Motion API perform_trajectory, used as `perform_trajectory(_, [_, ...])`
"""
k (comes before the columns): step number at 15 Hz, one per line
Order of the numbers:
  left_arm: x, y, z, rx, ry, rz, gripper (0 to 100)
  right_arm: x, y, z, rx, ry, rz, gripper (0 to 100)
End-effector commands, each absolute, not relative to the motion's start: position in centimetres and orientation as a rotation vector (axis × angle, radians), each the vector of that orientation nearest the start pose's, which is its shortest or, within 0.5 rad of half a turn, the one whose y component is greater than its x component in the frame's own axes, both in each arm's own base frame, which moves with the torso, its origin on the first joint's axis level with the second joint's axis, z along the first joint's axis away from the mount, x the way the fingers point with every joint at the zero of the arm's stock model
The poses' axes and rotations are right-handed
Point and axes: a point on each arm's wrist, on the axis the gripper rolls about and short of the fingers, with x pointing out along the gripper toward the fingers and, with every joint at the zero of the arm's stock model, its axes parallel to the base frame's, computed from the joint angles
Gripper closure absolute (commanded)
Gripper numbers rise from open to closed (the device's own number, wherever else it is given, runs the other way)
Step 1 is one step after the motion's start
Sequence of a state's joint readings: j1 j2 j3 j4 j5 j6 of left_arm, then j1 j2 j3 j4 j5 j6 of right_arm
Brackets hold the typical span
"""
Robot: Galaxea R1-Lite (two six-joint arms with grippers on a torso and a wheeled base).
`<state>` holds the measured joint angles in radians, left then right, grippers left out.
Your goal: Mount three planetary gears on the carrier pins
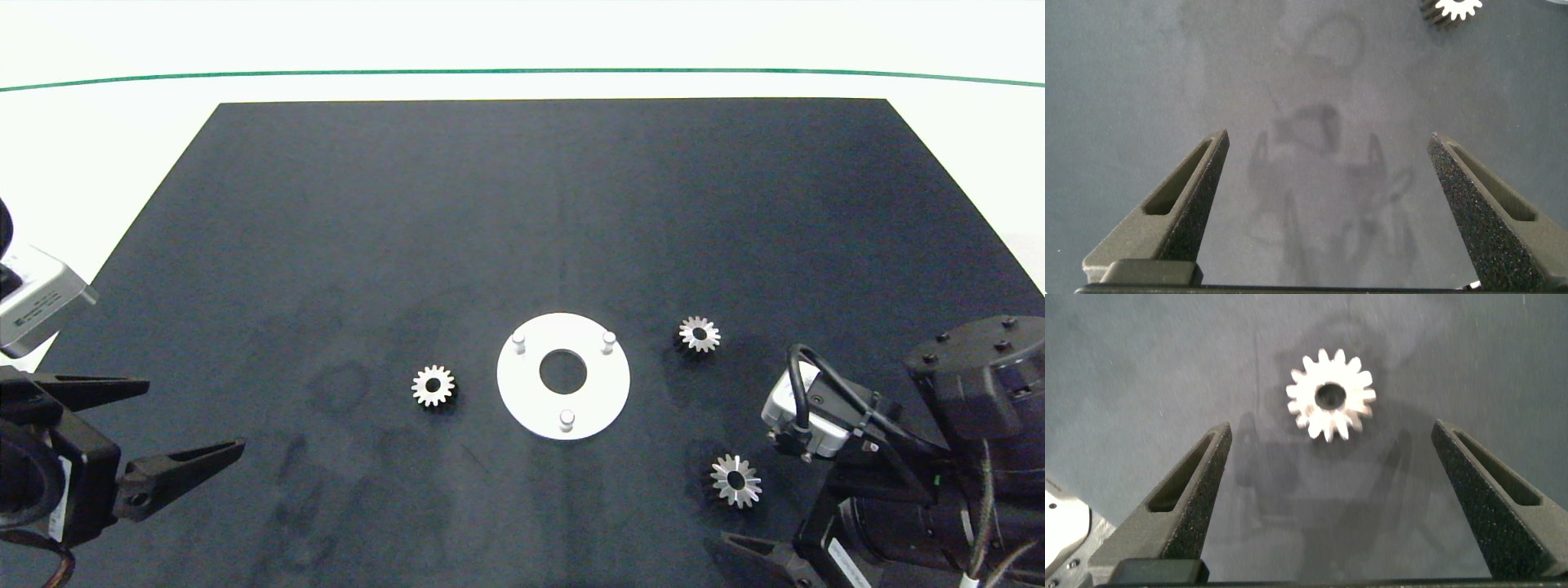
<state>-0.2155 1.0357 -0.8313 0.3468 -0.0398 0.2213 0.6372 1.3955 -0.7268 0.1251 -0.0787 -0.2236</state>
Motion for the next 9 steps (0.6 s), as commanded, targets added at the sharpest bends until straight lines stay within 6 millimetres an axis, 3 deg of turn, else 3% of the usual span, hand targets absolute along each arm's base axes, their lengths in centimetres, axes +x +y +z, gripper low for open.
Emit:
perform_trajectory(1, [11.64,-2.67,24.32,0.265,0.519,-0.311,0,16.94,12.46,16.81,-0.503,0.715,0.620,0])
perform_trajectory(6, [11.64,-2.65,24.32,0.264,0.519,-0.310,0,17.60,12.87,16.27,-0.521,0.713,0.579,1])
perform_trajectory(9, [11.64,-2.67,24.32,0.265,0.519,-0.311,0,17.80,13.02,16.08,-0.521,0.713,0.577,7])
